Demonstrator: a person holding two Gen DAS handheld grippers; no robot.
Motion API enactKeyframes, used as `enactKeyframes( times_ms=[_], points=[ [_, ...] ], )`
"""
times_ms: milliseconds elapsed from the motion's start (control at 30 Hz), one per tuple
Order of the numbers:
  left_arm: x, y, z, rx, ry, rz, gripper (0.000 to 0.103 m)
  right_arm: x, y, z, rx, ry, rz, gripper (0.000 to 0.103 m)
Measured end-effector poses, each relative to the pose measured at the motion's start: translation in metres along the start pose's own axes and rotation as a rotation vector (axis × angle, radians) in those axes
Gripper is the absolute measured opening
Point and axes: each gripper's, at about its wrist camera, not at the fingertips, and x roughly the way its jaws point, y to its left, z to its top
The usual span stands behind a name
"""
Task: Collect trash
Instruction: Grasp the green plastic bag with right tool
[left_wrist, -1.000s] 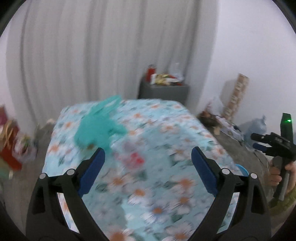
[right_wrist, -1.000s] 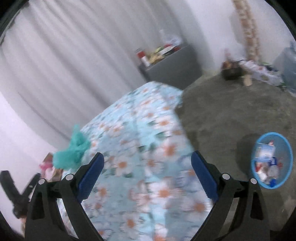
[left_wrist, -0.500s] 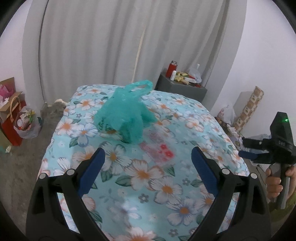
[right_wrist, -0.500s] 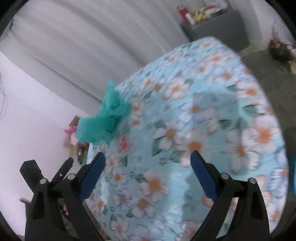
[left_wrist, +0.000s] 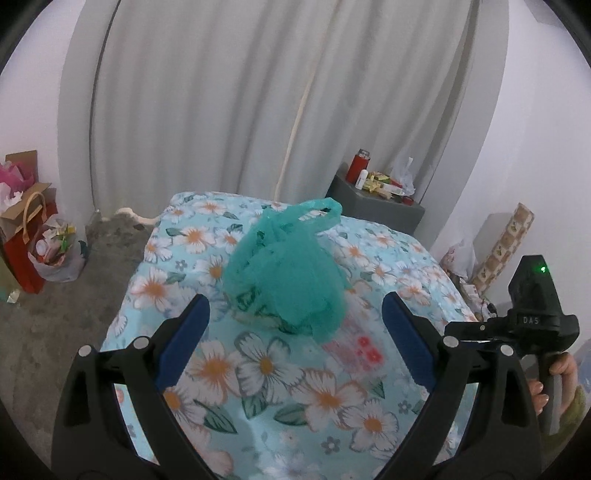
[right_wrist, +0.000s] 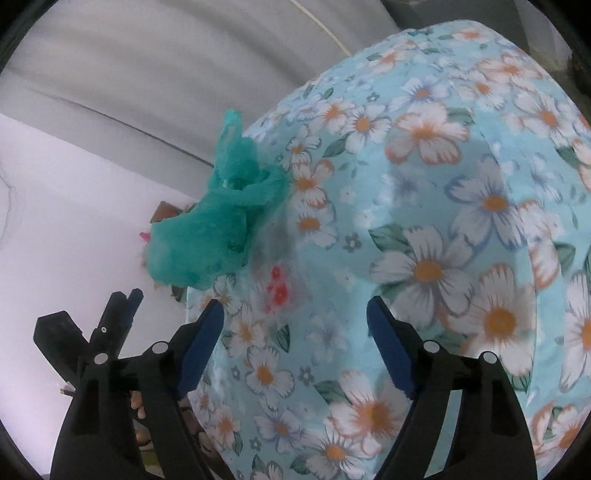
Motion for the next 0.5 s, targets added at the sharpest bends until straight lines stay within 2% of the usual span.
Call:
enactKeyframes(
  times_ms=[100,133,200,267,333,367,500],
  points=[
    [0.002,0.003,0.001,-0.010,-0.006,0.008,0.090,-0.002,0.026,0.014,-0.087,-0.037,0.026,0.078],
    [0.003,0.004,0.000,-0.019,-0.004,0.009,0.090,-0.002,0.042,0.020,-0.160,-0.056,0.028,0.078],
    [0.005,0.009,-0.003,-0.044,0.003,0.013,0.090,0.002,0.074,0.029,-0.305,-0.076,0.002,0.091],
    [0.005,0.016,-0.006,-0.069,0.012,0.015,0.090,0.016,0.108,0.038,-0.460,-0.085,-0.041,0.094],
    [0.003,0.022,-0.009,-0.086,0.014,0.021,0.090,0.034,0.131,0.044,-0.591,-0.066,-0.072,0.097],
    [0.001,0.027,-0.011,-0.098,0.013,0.031,0.090,0.054,0.146,0.048,-0.688,-0.039,-0.115,0.097],
    [-0.004,0.043,-0.017,-0.136,0.015,0.058,0.090,0.121,0.166,0.056,-0.920,0.061,-0.261,0.097]
  ],
)
